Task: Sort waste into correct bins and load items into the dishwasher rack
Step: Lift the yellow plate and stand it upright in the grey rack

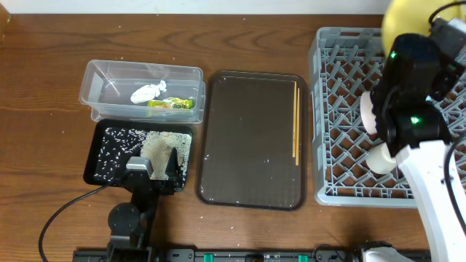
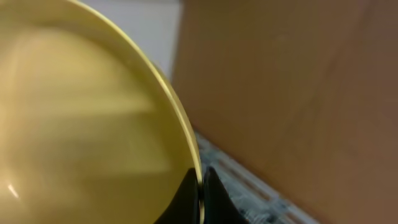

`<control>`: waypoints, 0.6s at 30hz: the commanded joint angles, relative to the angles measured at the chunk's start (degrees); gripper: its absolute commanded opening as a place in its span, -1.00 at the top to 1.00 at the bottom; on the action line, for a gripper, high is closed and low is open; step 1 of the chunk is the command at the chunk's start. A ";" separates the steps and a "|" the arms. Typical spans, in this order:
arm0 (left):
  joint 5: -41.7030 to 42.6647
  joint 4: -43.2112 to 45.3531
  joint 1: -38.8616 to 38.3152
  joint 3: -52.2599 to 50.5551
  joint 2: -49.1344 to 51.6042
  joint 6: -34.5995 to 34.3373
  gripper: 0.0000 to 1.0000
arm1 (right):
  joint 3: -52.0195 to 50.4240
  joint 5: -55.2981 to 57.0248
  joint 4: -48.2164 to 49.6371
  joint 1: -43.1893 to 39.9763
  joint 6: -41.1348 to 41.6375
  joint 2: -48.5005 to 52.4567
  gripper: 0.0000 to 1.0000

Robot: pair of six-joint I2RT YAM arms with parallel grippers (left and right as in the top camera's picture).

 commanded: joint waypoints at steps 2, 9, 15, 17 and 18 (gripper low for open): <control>0.39 -2.05 0.28 -0.87 -0.39 0.35 -0.80 | 0.02 6.29 4.70 -3.41 -11.43 5.88 0.98; 0.39 -2.05 0.28 -0.87 -0.39 0.35 -0.82 | 0.02 6.25 12.07 -5.33 -18.12 16.85 0.98; 0.39 -2.05 0.28 -0.87 -0.39 0.35 -0.80 | 0.02 4.52 14.73 -3.82 -18.10 22.80 0.98; 0.39 -2.05 0.28 -0.87 -0.39 0.33 -0.80 | 0.02 3.91 14.75 -3.26 -18.10 24.59 0.98; 0.39 -2.05 0.28 -0.87 -0.39 0.35 -0.80 | 0.02 4.04 14.73 -2.86 -18.34 25.53 0.97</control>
